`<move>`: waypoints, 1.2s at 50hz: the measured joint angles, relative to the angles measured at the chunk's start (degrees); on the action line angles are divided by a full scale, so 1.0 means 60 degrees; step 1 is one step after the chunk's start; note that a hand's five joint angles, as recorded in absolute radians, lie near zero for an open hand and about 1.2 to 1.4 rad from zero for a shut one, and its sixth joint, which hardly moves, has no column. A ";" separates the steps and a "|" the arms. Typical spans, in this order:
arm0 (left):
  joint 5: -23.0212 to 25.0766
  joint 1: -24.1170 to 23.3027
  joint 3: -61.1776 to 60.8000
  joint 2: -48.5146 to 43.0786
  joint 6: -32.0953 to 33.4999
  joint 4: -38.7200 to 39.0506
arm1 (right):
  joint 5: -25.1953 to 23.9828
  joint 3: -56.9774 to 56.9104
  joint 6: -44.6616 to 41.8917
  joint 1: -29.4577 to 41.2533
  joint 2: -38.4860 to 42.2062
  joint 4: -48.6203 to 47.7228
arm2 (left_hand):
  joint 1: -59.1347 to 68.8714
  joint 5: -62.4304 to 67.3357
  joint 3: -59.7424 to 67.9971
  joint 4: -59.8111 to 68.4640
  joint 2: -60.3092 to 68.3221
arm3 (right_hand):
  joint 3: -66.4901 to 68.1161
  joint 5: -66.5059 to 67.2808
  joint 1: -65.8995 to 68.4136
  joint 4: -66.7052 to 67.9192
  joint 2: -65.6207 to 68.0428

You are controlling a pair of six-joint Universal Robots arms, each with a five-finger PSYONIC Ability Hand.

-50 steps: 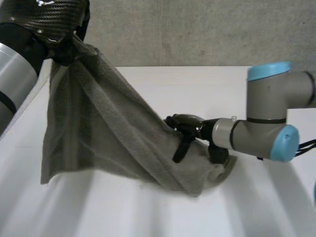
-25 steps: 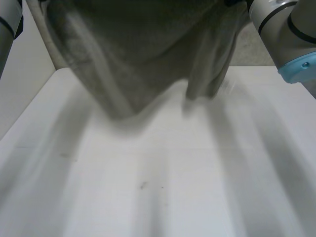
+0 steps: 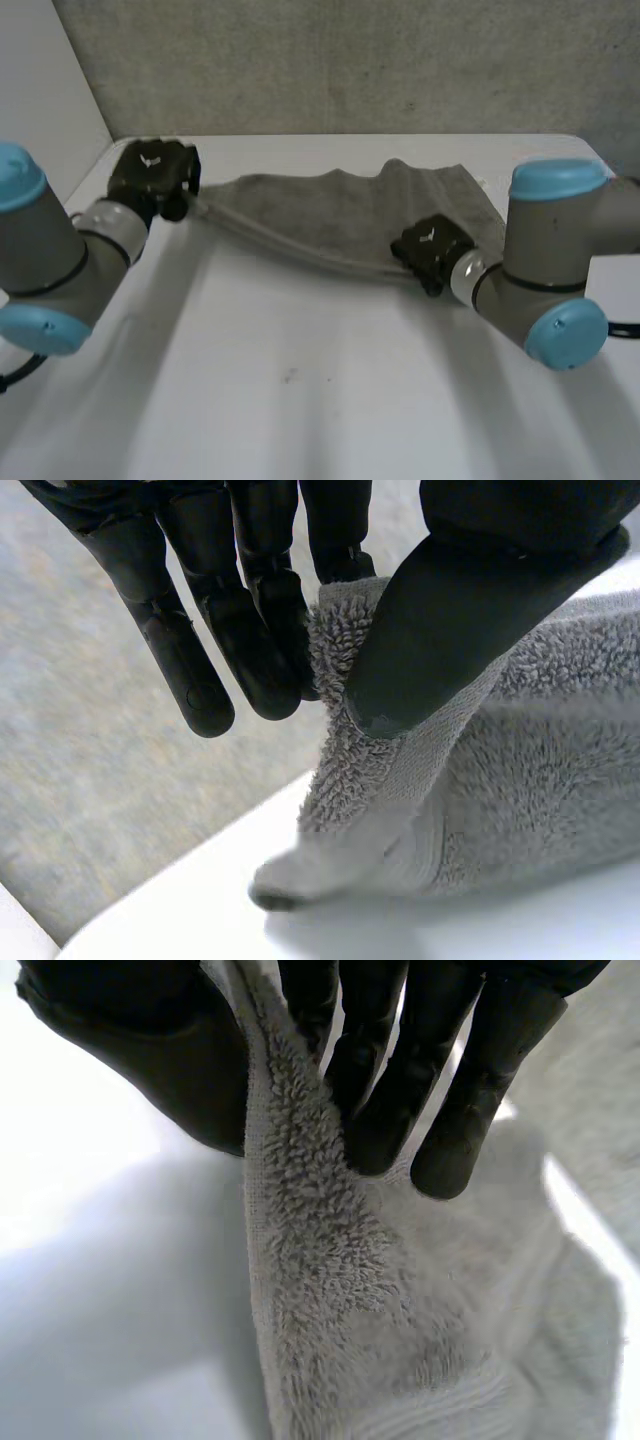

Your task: Fold the towel.

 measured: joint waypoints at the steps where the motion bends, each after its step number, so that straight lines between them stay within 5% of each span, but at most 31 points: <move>1: 0.0034 0.0012 -0.0085 0.0013 0.0076 0.0022 | -0.0030 0.0048 0.0036 -0.0007 0.0032 -0.0006 | 0.0000 0.0000 0.0000 0.0000 0.0001 | -0.0327 -0.0465 -0.0408 -0.0343 -0.0346; 5: 0.0194 0.0105 -0.0557 0.0257 0.0542 0.0096 | -0.0278 0.0258 0.0691 -0.0088 0.0098 -0.0107 | 0.0000 0.0001 0.0000 0.0001 0.0000 | -0.5811 -0.6027 -0.5857 -0.5667 -0.5869; 9: 0.0198 0.0142 -0.0666 0.0604 0.0611 0.0072 | -0.0430 0.0393 0.1578 -0.0214 -0.0035 -0.0294 | 0.0000 0.0001 0.0000 0.0000 0.0000 | -0.7447 -0.7901 -0.7485 -0.7473 -0.7429; 27: 0.0174 0.0331 -0.0601 0.1851 -0.1130 -0.0054 | -0.0392 0.1543 0.2546 -0.1455 -0.0277 -0.1550 | 0.0000 0.0004 0.0001 0.0000 0.0000 | -0.7670 -0.8182 -0.7593 -0.7733 -0.7463; 45: 0.0205 0.0602 -0.0896 0.1832 -0.1160 -0.0031 | -0.1109 0.1527 0.1487 -0.3161 -0.0568 -0.0929 | 0.0000 0.0004 0.0001 0.0001 0.0001 | -0.6520 -0.6653 -0.6523 -0.6584 -0.6544; 60: 0.0205 0.0610 -0.0993 0.1771 -0.1167 -0.0018 | -0.1812 0.1665 0.1223 -0.3614 -0.0419 -0.0604 | 0.0000 0.0004 0.0000 0.0001 0.0000 | -0.7205 -0.7652 -0.7260 -0.7247 -0.7148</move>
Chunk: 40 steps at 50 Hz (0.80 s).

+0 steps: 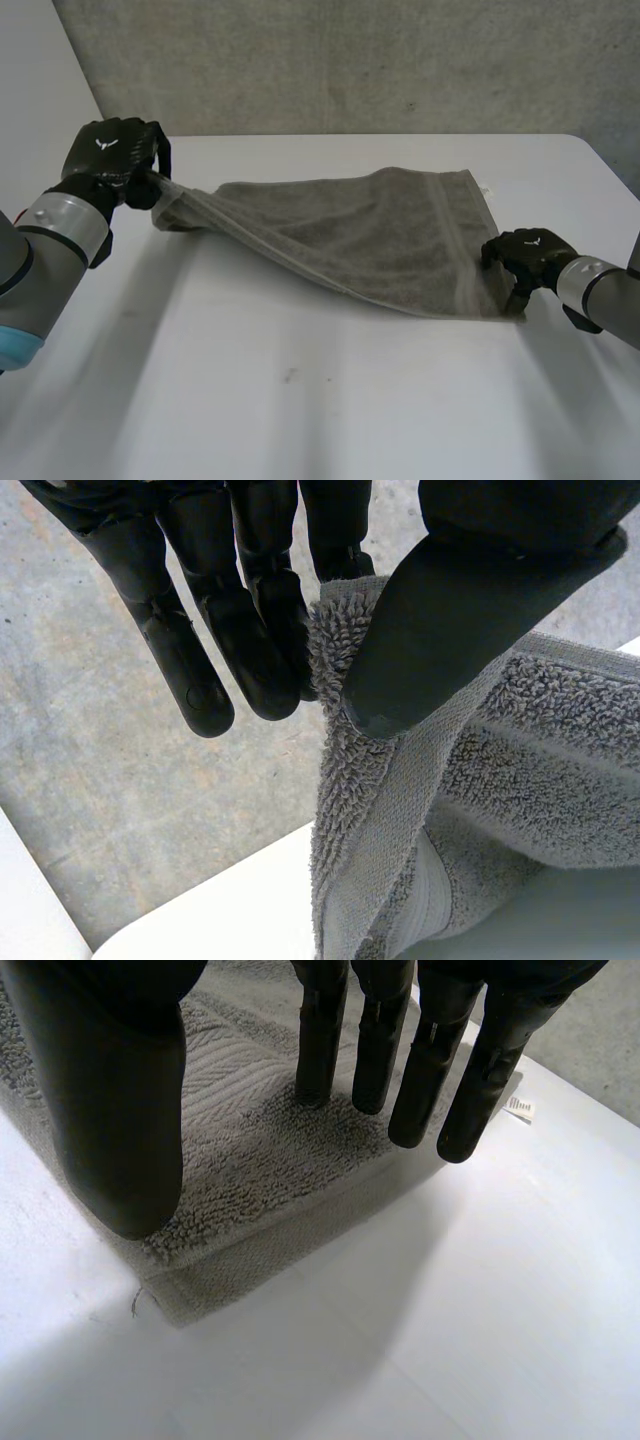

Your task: Fold the towel.

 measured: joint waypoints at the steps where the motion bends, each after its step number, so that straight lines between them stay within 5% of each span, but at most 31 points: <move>1: 0.0000 0.0000 -0.0002 -0.0011 -0.0002 0.0000 | -0.0015 0.0000 0.0001 -0.0016 0.0025 -0.0012 | 0.0000 0.0000 0.0001 0.0000 0.0000 | 0.0000 -0.0017 0.0000 0.0001 0.0000; 40: 0.0003 0.0014 -0.0115 -0.0066 0.0000 0.0058 | 0.0041 -0.0549 -0.0099 0.0005 0.0812 -0.0487 | 0.0000 0.0000 0.0000 -0.0001 0.0000 | 0.1823 0.1147 0.1912 0.1806 0.1683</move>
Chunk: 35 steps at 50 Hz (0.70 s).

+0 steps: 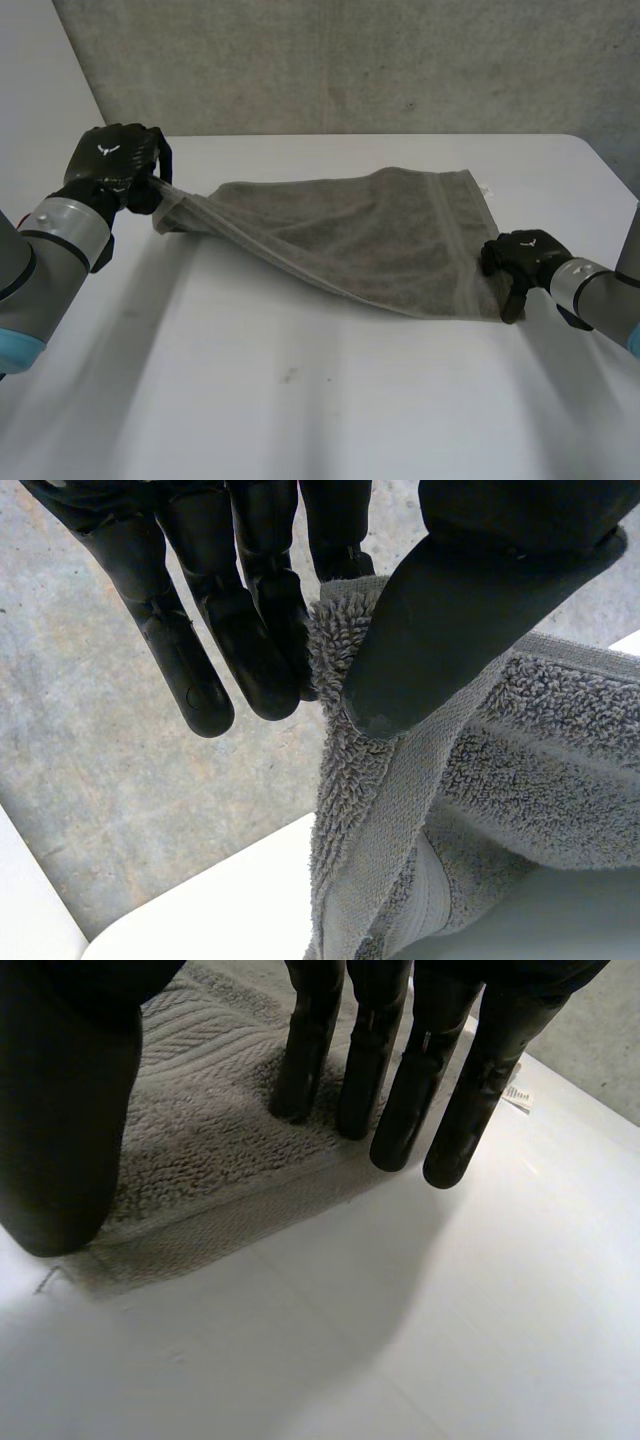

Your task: Fold the towel.

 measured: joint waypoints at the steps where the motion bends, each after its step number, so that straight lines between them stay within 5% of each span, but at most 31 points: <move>1: 0.0000 0.0003 0.0001 -0.0009 0.0001 0.0000 | 0.0000 -0.0058 0.0002 0.0003 0.0023 0.0001 | 0.0000 0.0000 0.0000 0.0001 0.0001 | 0.0163 0.0001 0.0129 0.0162 0.0185; 16: 0.0000 0.0014 0.0009 -0.0079 0.0007 0.0000 | -0.0024 -0.0440 0.0018 0.0035 0.0148 0.0007 | 0.0000 0.0000 0.0001 0.0000 0.0001 | 0.0668 0.1485 0.0645 0.0682 0.0752; 20: 0.0008 0.0014 0.0009 -0.0095 0.0007 0.0006 | -0.0019 -0.0478 0.0010 0.0051 0.0178 0.0007 | 0.0000 0.0000 0.0000 0.0000 0.0000 | 0.1559 0.2435 0.1529 0.1606 0.1675; 26: 0.0014 0.0015 0.0009 -0.0113 0.0007 0.0007 | -0.0020 -0.0586 0.0014 0.0076 0.0102 0.0058 | 0.0000 0.0000 0.0000 0.0002 0.0001 | 0.5824 0.6803 0.5835 0.5885 0.5787; 35: 0.0006 0.0006 -0.0044 -0.0113 0.0016 -0.0015 | 0.0023 -0.0589 0.0062 0.0055 -0.0835 0.0216 | 0.0000 -0.0002 0.0000 0.0000 0.0000 | 0.6027 0.6940 0.5878 0.6118 0.5820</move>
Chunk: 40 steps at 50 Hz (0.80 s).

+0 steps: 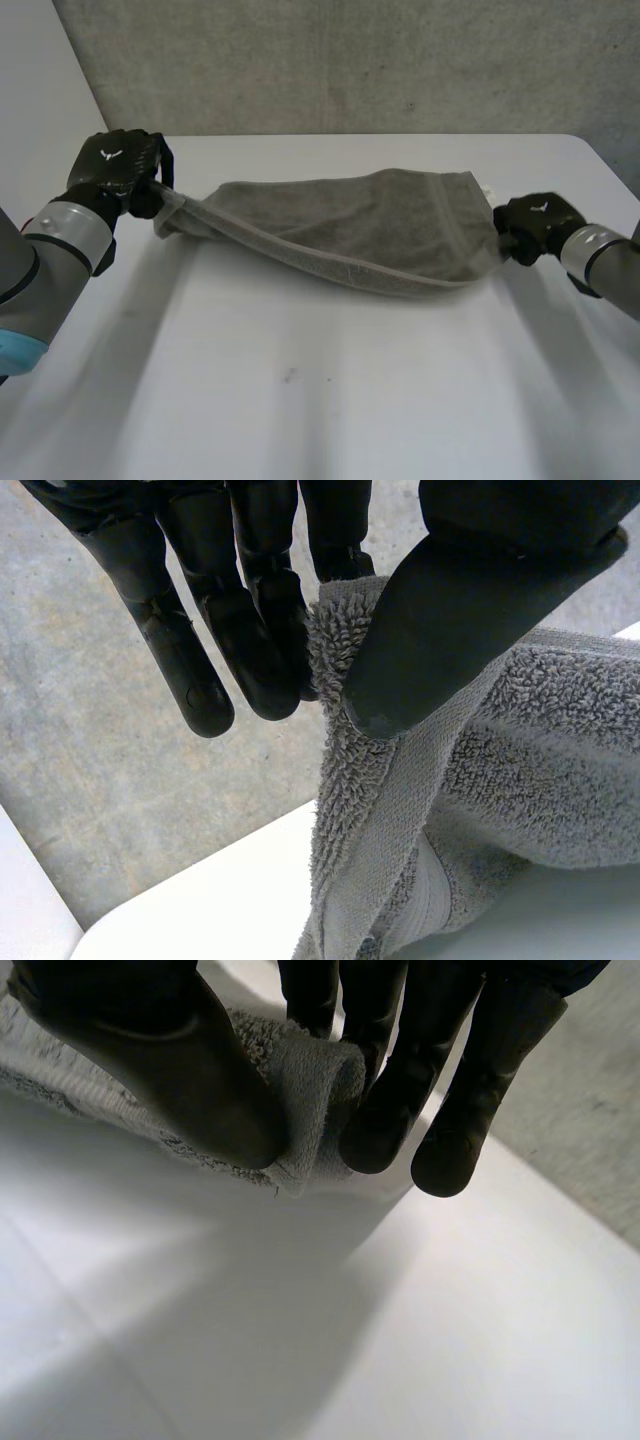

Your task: Fold the towel.

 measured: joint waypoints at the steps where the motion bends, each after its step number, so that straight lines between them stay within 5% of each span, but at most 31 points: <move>1: 0.0002 0.0000 -0.0014 0.0002 0.0004 -0.0006 | 0.0000 0.0018 -0.0001 -0.0007 -0.0075 0.0035 | 0.0000 0.0001 0.0000 0.0000 0.0001 | 0.0000 0.0000 0.0000 0.0000 0.0000; 14: 0.0209 0.0067 -0.0868 0.0379 0.0171 -0.0631 | -0.0560 0.0501 -0.1012 -0.0737 -0.1721 0.2515 | 0.0000 0.0002 0.0000 0.0001 0.0000 | 0.0000 0.0000 0.0002 0.0000 0.0000; 26: 0.1812 0.0583 -0.2844 0.2482 0.1089 -0.1888 | -0.1569 0.1603 -0.3240 -0.2704 -0.3580 0.5217 | 0.0000 0.0002 0.0001 0.0001 0.0000 | 0.0000 0.0000 0.0002 0.0000 0.0000; 40: 0.2628 0.0940 -0.3640 0.3454 0.1662 -0.2631 | -0.1905 0.2896 -0.5709 -0.4152 -0.4686 0.6513 | 0.0000 0.0002 0.0001 0.0001 0.0001 | 0.0000 0.0000 0.0003 0.0000 0.0000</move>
